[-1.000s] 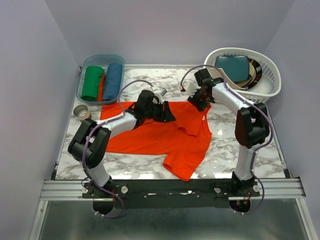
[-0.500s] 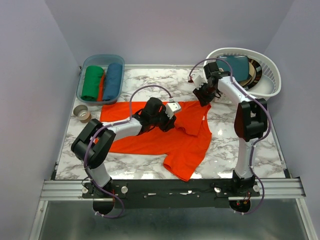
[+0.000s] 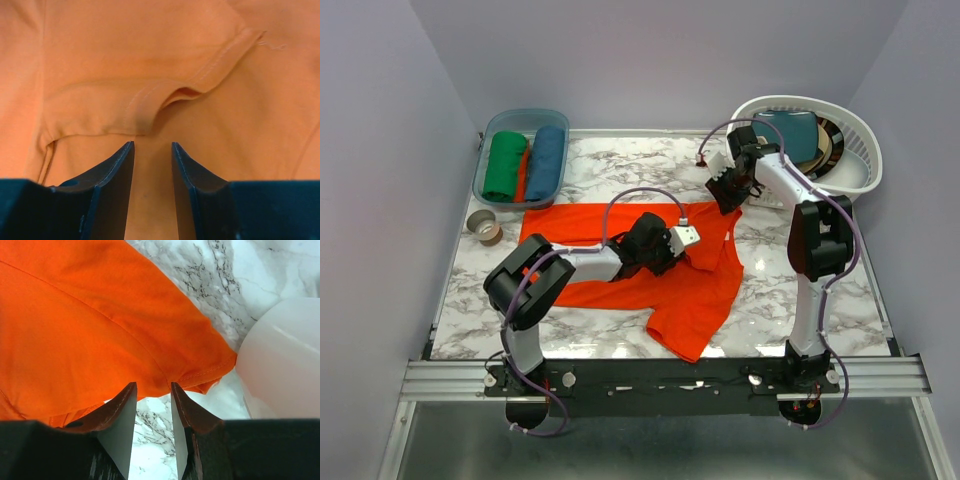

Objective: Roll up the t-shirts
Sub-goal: Fold the T-shirt at the center of the board.

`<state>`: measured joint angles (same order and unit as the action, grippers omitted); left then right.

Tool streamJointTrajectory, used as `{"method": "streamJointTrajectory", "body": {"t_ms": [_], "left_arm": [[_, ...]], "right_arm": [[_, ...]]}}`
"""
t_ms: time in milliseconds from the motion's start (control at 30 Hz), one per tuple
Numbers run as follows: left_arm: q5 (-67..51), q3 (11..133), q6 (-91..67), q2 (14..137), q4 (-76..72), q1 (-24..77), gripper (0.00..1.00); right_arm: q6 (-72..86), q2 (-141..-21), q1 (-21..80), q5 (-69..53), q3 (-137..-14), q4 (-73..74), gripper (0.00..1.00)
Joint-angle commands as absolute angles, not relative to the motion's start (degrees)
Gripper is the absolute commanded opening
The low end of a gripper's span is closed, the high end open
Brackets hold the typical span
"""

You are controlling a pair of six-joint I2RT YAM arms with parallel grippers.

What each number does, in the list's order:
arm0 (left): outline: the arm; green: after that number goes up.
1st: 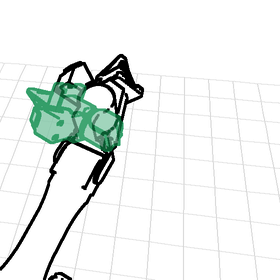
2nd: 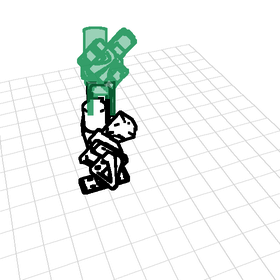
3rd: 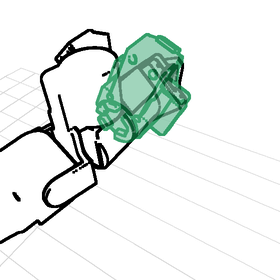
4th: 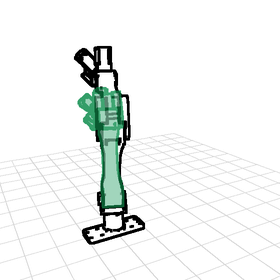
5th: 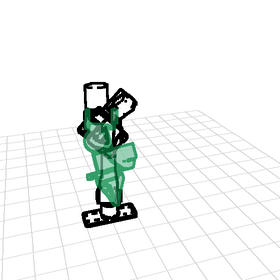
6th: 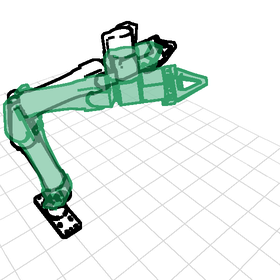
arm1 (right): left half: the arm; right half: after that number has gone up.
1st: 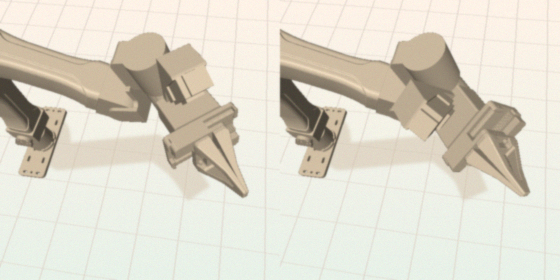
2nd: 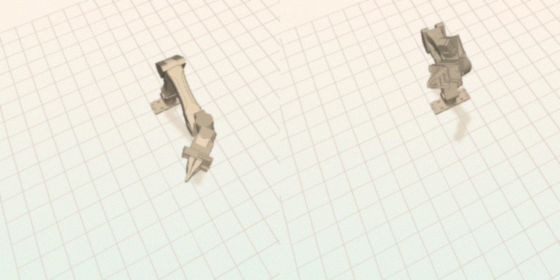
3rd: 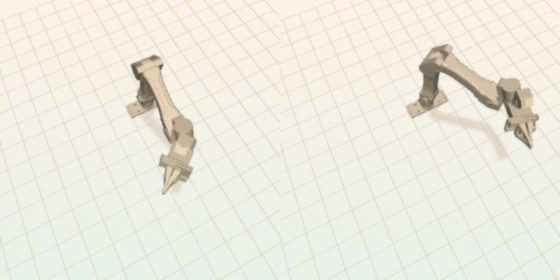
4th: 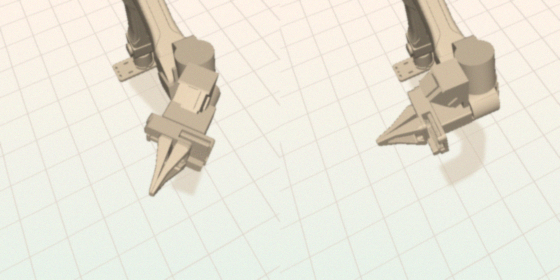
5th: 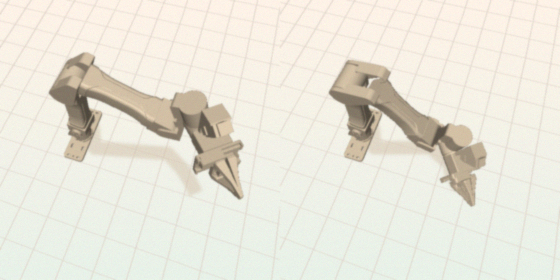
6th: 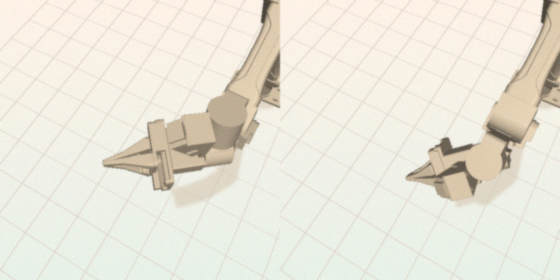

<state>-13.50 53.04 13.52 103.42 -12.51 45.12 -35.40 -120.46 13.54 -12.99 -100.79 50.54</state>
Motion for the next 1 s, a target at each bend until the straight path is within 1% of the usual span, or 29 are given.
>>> {"method": "streamJointTrajectory", "body": {"t_ms": [0, 300, 433, 533, 567, 633, 667, 733, 767, 833, 867, 967], "left_arm": [[-8.8, 56.0, 14.4, 105.4, -14.2, 45.1, 0.43], [-9.8, 58.8, 11.8, 107.2, -13.1, 45.2, 0.4], [-9.7, 59.2, 12.6, 107.8, -11.8, 45.1, 0.36], [-10.1, 59.0, 13.0, 107.4, -11.1, 45.0, 0.28], [-10.9, 58.9, 13.0, 107.3, -10.8, 44.8, 0.23], [-11.3, 59.0, 13.2, 106.9, -9.7, 44.6, 0.18], [-11.7, 59.0, 13.4, 106.6, -9.2, 44.6, 0.13], [-12.1, 59.1, 13.9, 105.7, -7.8, 44.6, 0.1], [-12.2, 59.5, 14.8, 105.5, -7.2, 44.6, 0.07], [-12.8, 59.9, 16.0, 104.7, -4.8, 44.6, 0.04], [-12.9, 60.3, 16.5, 104.6, -3.9, 44.6, 0.01], [-13.3, 61.2, 18.5, 104.1, -0.4, 44.5, 0.0]], "right_arm": [[-35.4, -120.9, 13.6, -14.6, -98.6, 49.4, 0.42], [-34.9, -122.0, 13.6, -15.0, -98.5, 49.1, 0.42], [-34.9, -123.0, 13.6, -15.0, -99.3, 49.4, 0.42], [-34.9, -123.7, 13.6, -14.9, -100.2, 49.7, 0.42], [-34.9, -124.2, 13.6, -14.9, -100.4, 49.7, 0.42], [-34.8, -124.5, 13.6, -14.8, -100.7, 49.7, 0.42], [-34.8, -124.9, 13.6, -14.8, -101.0, 49.8, 0.42], [-34.9, -125.0, 13.5, -14.7, -101.1, 49.8, 0.42], [-35.0, -125.1, 13.6, -14.5, -101.2, 49.8, 0.42], [-35.2, -125.2, 13.5, -14.2, -101.1, 49.6, 0.42], [-35.3, -125.3, 13.5, -13.7, -101.1, 49.7, 0.42], [-35.7, -126.0, 13.5, -13.3, -101.2, 49.7, 0.41]]}}
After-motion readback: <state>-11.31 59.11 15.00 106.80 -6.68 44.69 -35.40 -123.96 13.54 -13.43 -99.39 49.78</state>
